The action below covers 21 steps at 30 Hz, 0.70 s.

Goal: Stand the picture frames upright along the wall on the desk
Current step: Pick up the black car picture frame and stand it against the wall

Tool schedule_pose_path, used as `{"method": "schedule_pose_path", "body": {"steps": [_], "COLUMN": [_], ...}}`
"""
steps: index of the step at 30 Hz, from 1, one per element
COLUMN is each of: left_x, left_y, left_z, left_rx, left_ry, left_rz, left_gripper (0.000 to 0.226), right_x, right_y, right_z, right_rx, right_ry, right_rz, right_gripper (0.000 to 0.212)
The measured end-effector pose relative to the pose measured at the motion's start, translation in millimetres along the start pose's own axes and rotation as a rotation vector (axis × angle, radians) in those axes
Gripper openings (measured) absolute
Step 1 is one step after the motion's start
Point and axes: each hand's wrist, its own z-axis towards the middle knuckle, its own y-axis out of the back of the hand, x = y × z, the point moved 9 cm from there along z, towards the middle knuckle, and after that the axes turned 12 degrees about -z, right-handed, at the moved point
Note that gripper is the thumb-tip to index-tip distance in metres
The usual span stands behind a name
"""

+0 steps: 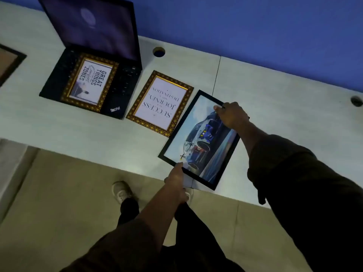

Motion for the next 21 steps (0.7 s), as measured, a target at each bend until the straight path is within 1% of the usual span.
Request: {"method": "schedule_pose_path", "body": {"steps": [1,3,6,9,11,12,13,14,15,16,17,18,19,21], "left_x": [0,0,-3,-4,-7,-7,-1,0,4,4,1,2,-4,-15], "left_y": [-2,-5,-8,-15,-22,-23,-20,-17,-3,6,11,15,19,28], "left_z": [4,5,5,12,12,20,37,31,54,66,46,35,14,-9], "left_rx": [-0.022,-0.041,-0.056,0.007,0.064,0.072,0.079,0.051,-0.020,-0.058,-0.061,-0.057,-0.058,-0.046], "left_ry": [-0.026,-0.075,-0.097,-0.072,-0.118,-0.154,-0.116,-0.090,-0.069,-0.060,-0.056,-0.032,-0.067,-0.118], "left_rz": [-0.033,-0.090,-0.144,-0.173,-0.159,-0.141,-0.140,-0.159,-0.135,-0.197,-0.164,-0.181,-0.156,-0.141], "left_gripper": [0.089,0.074,0.056,0.061,0.058,0.066,0.076,0.084,0.088,0.090,0.091,0.092,0.091,0.074], "right_x": [0,0,-2,-5,0,2,4,4,3,0,-2,-5,-8,-10], "right_y": [3,8,6,-4,-11,-14,-16,-17,-17,-19,-20,-21,-20,-16], "right_z": [1,2,3,4,-4,-9,-14,-19,-24,-26,-31,-33,-36,-41], "right_rx": [-0.016,-0.053,-0.038,0.001,0.005,-0.016,-0.037,-0.057,-0.065,-0.063,-0.048,-0.037,-0.033,-0.075], "right_ry": [0.014,0.033,0.064,0.051,0.057,0.066,0.067,0.062,0.050,0.034,0.015,-0.004,-0.027,-0.046], "right_rz": [-0.047,-0.124,-0.173,-0.193,-0.185,-0.179,-0.166,-0.159,-0.151,-0.134,-0.094,-0.029,0.044,0.140], "right_gripper": [0.072,0.072,0.074,0.080,0.082,0.081,0.080,0.080,0.079,0.079,0.078,0.078,0.077,0.072]}}
